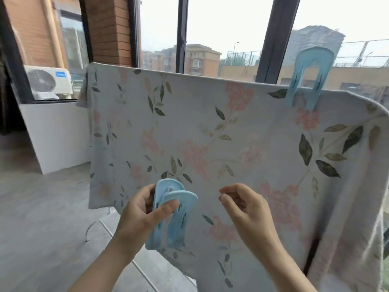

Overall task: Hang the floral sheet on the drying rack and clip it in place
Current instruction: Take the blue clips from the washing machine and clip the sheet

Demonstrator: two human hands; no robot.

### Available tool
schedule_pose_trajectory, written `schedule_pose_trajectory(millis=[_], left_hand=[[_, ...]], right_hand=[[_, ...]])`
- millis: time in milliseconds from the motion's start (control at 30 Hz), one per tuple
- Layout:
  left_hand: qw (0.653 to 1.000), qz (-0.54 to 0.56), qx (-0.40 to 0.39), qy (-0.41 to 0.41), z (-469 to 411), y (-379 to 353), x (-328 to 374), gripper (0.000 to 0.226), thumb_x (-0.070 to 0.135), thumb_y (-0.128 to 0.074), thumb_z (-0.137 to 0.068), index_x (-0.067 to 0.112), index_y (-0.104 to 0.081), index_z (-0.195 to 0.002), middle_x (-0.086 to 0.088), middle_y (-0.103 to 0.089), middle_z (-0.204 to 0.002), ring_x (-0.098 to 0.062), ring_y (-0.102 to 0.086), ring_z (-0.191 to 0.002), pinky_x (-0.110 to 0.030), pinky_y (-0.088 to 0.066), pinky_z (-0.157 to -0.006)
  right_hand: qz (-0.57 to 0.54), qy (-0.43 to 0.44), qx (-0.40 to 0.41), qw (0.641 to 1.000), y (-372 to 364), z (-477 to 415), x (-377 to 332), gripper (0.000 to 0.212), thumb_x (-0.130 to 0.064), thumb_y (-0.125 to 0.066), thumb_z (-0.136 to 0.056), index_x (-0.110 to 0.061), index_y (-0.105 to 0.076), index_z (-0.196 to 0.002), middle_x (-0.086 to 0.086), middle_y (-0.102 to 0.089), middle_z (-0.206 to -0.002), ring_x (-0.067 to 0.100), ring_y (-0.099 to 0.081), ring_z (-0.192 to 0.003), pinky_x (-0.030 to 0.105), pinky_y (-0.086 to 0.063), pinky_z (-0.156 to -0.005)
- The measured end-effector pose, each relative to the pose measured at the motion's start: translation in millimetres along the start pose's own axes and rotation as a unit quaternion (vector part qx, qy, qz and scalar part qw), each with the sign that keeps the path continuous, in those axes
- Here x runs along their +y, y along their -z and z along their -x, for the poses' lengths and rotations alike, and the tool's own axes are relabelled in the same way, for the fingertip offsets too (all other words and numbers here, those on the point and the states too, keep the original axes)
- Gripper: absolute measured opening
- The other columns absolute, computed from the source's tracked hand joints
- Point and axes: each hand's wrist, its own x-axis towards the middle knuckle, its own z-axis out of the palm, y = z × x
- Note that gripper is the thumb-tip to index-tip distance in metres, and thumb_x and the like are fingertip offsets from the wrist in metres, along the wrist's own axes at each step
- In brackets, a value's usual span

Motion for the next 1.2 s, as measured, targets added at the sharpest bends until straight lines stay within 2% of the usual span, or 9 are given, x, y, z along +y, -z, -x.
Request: schedule_pose_trajectory(millis=[167, 400, 600, 767, 1100, 1200], left_hand=[[0.996, -0.027, 0.081, 0.000, 14, 82, 6, 0.069, 0.060, -0.075, -0.049, 0.029, -0.063, -0.110, 0.003, -0.073, -0.099, -0.024, -0.068, -0.094, -0.043, -0.055, -0.087], [0.986, -0.049, 0.159, 0.002, 5, 225, 11, 0.051, 0.059, -0.075, -0.050, 0.041, -0.066, -0.097, 0.003, -0.073, -0.097, -0.027, -0.069, -0.091, -0.046, -0.054, -0.086], [0.983, -0.045, 0.175, 0.006, -20, 324, 11, 0.057, 0.056, -0.076, -0.052, 0.033, -0.066, -0.103, 0.000, -0.073, -0.099, -0.029, -0.068, -0.093, -0.047, -0.053, -0.087], [0.983, -0.051, 0.178, 0.003, -61, 383, 1, 0.062, 0.057, -0.075, -0.051, 0.031, -0.064, -0.106, 0.003, -0.073, -0.099, -0.022, -0.070, -0.091, -0.037, -0.056, -0.081], [0.979, -0.075, 0.187, -0.024, -202, 481, -9, 0.063, 0.058, -0.074, -0.054, 0.029, -0.064, -0.110, 0.003, -0.073, -0.100, -0.022, -0.069, -0.093, -0.039, -0.055, -0.085], [0.979, -0.069, 0.190, -0.033, -245, 506, -13, 0.060, 0.055, -0.075, -0.055, 0.028, -0.065, -0.108, 0.002, -0.073, -0.101, -0.020, -0.069, -0.093, -0.039, -0.055, -0.086]], right_hand=[[-0.025, 0.026, -0.069, 0.997, -81, -12, -32, 0.016, -0.012, -0.064, -0.088, -0.026, -0.070, -0.085, -0.011, -0.072, -0.078, 0.001, -0.067, -0.076, 0.007, -0.046, -0.065], [-0.064, 0.042, -0.116, 0.990, -226, -35, -83, 0.017, -0.011, -0.063, -0.089, -0.026, -0.070, -0.086, -0.015, -0.072, -0.078, 0.000, -0.068, -0.076, 0.011, -0.051, -0.068], [-0.071, 0.052, -0.132, 0.987, -325, -57, -119, 0.015, -0.010, -0.064, -0.089, -0.024, -0.070, -0.086, -0.013, -0.072, -0.076, 0.001, -0.067, -0.075, 0.009, -0.048, -0.066], [-0.064, 0.055, -0.147, 0.986, -389, -96, -127, 0.015, -0.010, -0.063, -0.089, -0.022, -0.071, -0.090, -0.010, -0.073, -0.080, 0.000, -0.067, -0.076, 0.010, -0.049, -0.065], [-0.068, 0.080, -0.128, 0.986, -497, -234, -117, 0.017, -0.008, -0.062, -0.088, -0.023, -0.070, -0.086, -0.009, -0.072, -0.080, 0.006, -0.068, -0.077, 0.018, -0.053, -0.068], [-0.075, 0.084, -0.121, 0.986, -527, -275, -118, 0.018, -0.007, -0.061, -0.089, -0.022, -0.070, -0.085, -0.008, -0.072, -0.081, 0.007, -0.068, -0.078, 0.015, -0.052, -0.066]])
